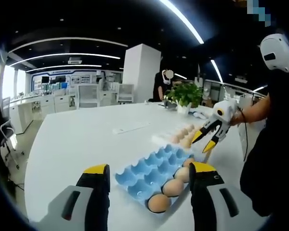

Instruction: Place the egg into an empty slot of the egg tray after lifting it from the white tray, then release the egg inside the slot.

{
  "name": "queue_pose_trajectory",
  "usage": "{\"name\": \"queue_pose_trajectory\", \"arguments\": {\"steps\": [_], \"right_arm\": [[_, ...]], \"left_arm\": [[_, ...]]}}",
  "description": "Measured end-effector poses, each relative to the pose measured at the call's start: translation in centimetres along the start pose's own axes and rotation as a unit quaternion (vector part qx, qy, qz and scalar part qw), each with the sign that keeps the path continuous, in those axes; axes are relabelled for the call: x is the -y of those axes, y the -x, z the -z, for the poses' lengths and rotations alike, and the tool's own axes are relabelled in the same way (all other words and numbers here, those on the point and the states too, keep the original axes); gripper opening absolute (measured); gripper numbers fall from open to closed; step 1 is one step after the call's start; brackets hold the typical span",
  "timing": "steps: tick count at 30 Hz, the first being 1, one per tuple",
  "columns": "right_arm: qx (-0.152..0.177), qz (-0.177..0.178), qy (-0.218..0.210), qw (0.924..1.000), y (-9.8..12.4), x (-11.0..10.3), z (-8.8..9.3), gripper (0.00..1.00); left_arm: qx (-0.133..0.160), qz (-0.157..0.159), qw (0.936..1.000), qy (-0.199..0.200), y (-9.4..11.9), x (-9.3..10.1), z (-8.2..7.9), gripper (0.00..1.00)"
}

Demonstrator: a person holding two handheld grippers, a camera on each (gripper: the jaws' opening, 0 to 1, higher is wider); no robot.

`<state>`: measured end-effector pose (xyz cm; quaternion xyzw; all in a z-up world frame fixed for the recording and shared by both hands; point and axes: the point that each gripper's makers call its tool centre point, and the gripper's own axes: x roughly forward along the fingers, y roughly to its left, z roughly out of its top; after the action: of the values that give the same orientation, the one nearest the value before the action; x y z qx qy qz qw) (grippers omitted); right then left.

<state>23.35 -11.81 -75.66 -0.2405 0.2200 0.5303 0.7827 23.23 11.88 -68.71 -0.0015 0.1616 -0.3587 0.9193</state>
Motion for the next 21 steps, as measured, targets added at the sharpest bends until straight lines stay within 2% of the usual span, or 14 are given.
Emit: {"name": "queue_pose_trajectory", "arguments": {"steps": [4,13,15,18,21], "right_arm": [[0.003,0.012,-0.002,0.9999,1.1,0.4,0.4,0.38],[0.004,0.019,-0.011,0.9998,1.9,0.5,1.4,0.46],[0.008,0.022,-0.011,0.9997,2.1,0.7,1.6,0.53],[0.036,0.033,-0.022,0.9986,2.6,1.1,1.3,0.65],[0.043,0.041,-0.023,0.9980,3.2,1.3,1.5,0.71]], "left_arm": [[0.000,0.000,1.0000,0.001,0.0,0.0,0.1,0.68],[0.004,0.002,1.0000,0.001,-0.1,0.1,-0.1,0.68],[0.004,0.002,1.0000,0.002,-0.1,0.1,-0.1,0.68],[0.001,0.001,1.0000,0.001,0.0,0.1,0.0,0.68],[0.002,0.000,1.0000,0.001,0.1,0.1,-0.1,0.68]]}}
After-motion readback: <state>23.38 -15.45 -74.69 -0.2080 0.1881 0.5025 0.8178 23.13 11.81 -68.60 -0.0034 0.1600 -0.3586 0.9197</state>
